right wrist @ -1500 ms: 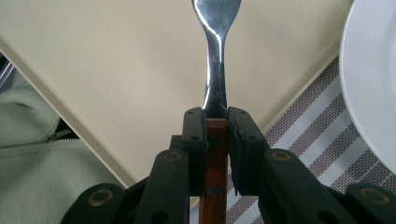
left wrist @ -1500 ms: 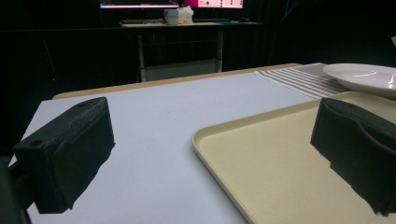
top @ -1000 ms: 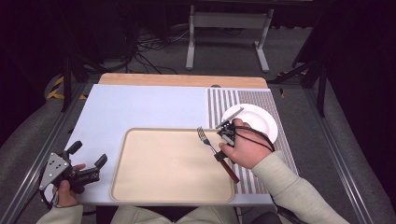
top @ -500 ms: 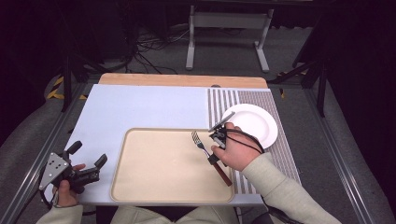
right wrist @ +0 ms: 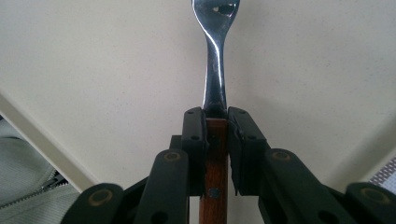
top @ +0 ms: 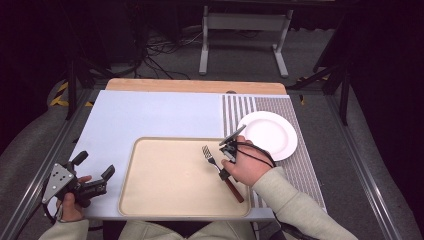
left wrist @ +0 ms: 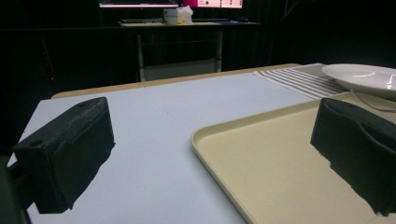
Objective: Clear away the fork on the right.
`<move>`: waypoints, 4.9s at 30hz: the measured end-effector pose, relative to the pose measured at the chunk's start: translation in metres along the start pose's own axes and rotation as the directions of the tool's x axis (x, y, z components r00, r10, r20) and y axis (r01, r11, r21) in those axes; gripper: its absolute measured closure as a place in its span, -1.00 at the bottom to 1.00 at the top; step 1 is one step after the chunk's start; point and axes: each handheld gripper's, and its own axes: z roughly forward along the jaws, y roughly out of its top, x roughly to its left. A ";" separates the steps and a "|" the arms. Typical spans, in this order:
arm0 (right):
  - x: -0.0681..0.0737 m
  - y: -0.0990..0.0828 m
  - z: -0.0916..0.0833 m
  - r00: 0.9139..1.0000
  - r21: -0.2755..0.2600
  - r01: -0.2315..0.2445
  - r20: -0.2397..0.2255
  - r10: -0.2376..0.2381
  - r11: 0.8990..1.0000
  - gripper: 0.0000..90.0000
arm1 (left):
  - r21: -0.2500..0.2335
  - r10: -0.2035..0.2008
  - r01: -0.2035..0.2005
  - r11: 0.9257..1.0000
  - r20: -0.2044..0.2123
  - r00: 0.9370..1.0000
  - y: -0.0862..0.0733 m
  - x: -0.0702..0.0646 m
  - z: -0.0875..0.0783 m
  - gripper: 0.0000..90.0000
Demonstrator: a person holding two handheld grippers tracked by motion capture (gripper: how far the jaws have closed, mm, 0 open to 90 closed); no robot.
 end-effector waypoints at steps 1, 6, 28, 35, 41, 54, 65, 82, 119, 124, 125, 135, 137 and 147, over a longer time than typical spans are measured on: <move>0.000 0.000 0.001 1.000 0.003 0.003 0.002 -0.003 1.000 0.73 | 0.001 0.000 0.000 1.000 0.001 1.000 0.000 0.000 0.000 -1.00; 0.002 0.001 0.006 1.000 0.013 -0.002 -0.002 0.002 1.000 0.73 | 0.000 -0.001 0.001 1.000 0.002 1.000 0.000 0.000 0.000 -1.00; 0.002 -0.001 0.021 1.000 0.057 -0.029 0.001 0.029 0.998 0.72 | -0.002 0.002 -0.002 1.000 0.001 1.000 0.000 0.000 0.000 -1.00; 0.003 -0.001 0.023 0.999 0.060 -0.036 -0.005 0.036 0.998 0.72 | 0.000 0.002 -0.002 1.000 0.003 1.000 0.000 0.000 0.000 -1.00; 0.002 0.000 0.023 0.999 0.060 -0.033 -0.011 0.034 0.998 0.71 | 0.000 0.002 -0.002 1.000 0.003 1.000 0.000 0.000 0.000 -1.00; 0.000 0.001 0.015 1.000 0.005 0.005 -0.019 -0.005 1.000 0.45 | 0.003 -0.001 0.001 1.000 0.005 1.000 0.000 0.000 0.000 -1.00; 0.004 0.007 0.007 0.980 -0.191 0.200 0.031 -0.197 0.961 -0.49 | 0.004 -0.003 0.003 1.000 0.005 1.000 0.000 0.000 0.000 -1.00; 0.018 0.033 0.004 0.821 -0.294 0.559 0.070 -0.566 0.775 -0.37 | 0.000 -0.005 0.005 1.000 0.005 1.000 0.000 0.000 0.000 -1.00; 0.015 0.060 0.047 0.668 -0.258 0.730 0.077 -0.740 0.632 1.00 | 0.000 0.000 0.000 1.000 0.010 1.000 0.001 0.000 0.000 -1.00; 0.014 0.061 0.049 0.669 -0.249 0.732 0.083 -0.739 0.634 1.00 | 0.000 0.001 -0.001 1.000 0.011 1.000 0.001 0.000 0.000 -1.00; 0.014 0.061 0.049 0.669 -0.248 0.732 0.084 -0.738 0.635 1.00 | 0.000 0.001 -0.001 1.000 0.011 1.000 0.001 0.000 0.000 -1.00; 0.008 0.061 0.050 0.678 -0.227 0.729 0.111 -0.726 0.646 1.00 | 0.000 -0.001 0.001 1.000 0.011 1.000 0.001 0.000 0.000 -1.00; 0.003 0.061 0.049 0.684 -0.220 0.725 0.126 -0.718 0.652 1.00 | 0.000 0.000 0.000 1.000 0.011 1.000 0.001 0.000 0.000 -1.00; -0.011 0.059 0.045 0.711 -0.210 0.702 0.156 -0.686 0.680 1.00 | 0.000 -0.004 0.004 1.000 0.009 1.000 0.000 0.000 0.000 -1.00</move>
